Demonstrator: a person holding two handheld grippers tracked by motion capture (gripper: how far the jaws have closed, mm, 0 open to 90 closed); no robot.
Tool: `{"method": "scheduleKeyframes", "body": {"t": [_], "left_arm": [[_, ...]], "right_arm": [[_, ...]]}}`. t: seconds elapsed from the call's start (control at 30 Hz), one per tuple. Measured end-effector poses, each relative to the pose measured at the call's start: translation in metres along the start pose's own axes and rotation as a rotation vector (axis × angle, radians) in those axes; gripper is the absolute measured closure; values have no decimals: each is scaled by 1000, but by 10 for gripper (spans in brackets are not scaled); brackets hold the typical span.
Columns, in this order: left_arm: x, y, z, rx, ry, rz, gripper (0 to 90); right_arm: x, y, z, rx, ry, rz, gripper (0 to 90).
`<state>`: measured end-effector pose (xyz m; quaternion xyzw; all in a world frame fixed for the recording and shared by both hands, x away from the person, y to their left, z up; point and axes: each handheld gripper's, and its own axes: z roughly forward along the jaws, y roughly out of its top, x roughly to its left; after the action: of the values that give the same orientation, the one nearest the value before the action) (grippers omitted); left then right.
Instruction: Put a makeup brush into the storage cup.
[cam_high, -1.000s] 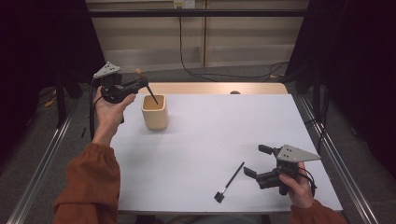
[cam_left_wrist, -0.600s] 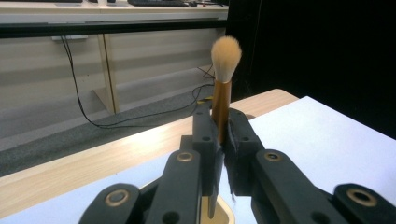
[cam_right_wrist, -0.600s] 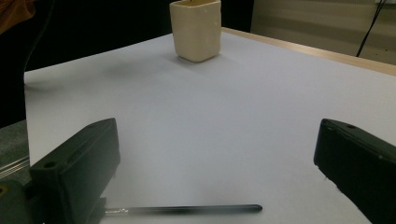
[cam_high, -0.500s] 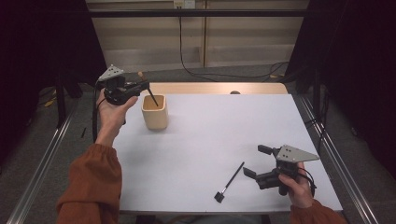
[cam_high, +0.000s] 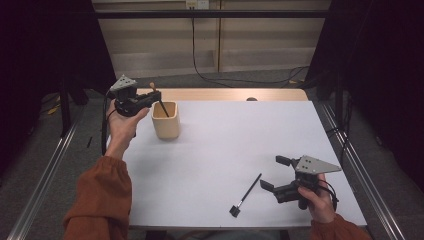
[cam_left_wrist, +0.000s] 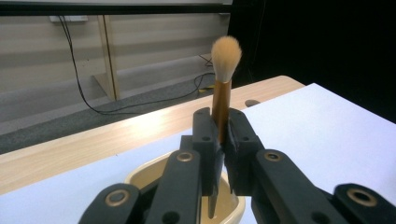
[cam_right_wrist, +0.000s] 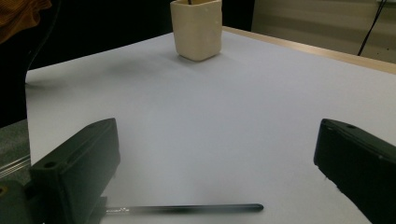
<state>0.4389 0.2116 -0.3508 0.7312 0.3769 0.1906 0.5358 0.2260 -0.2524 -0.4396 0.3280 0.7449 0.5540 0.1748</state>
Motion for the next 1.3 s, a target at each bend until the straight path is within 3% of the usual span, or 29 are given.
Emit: {"method": "scheduleKeyframes", "body": {"t": [0.13, 0.23, 0.6, 0.7, 0.93, 1.0, 1.07, 1.13, 1.3], "left_arm": [[-1, -4, 3, 7, -1, -8, 843], [1, -8, 5, 10, 3, 9, 842], [7, -26, 8, 28, 8, -22, 842], [8, -30, 10, 35, 12, -10, 842], [7, -32, 12, 23, 4, -21, 829], [8, -33, 13, 23, 12, -28, 750], [9, -34, 14, 31, 24, -42, 571], [9, -35, 14, 33, 20, -30, 569], [8, -34, 14, 16, 29, -25, 337]], "right_arm": [[0, 0, 0, 2, 2, -3, 0], [0, 0, 0, 1, 3, -2, 0], [1, 0, 1, 9, 12, -4, 0], [1, 0, 2, 12, 11, -4, 0], [1, 0, 2, 14, 13, -4, 0], [1, 0, 2, 16, 10, -5, 0], [1, 0, 2, 11, 10, -4, 0], [1, 0, 2, 11, 9, -4, 0], [1, 0, 2, 12, 11, -3, 0]]}}
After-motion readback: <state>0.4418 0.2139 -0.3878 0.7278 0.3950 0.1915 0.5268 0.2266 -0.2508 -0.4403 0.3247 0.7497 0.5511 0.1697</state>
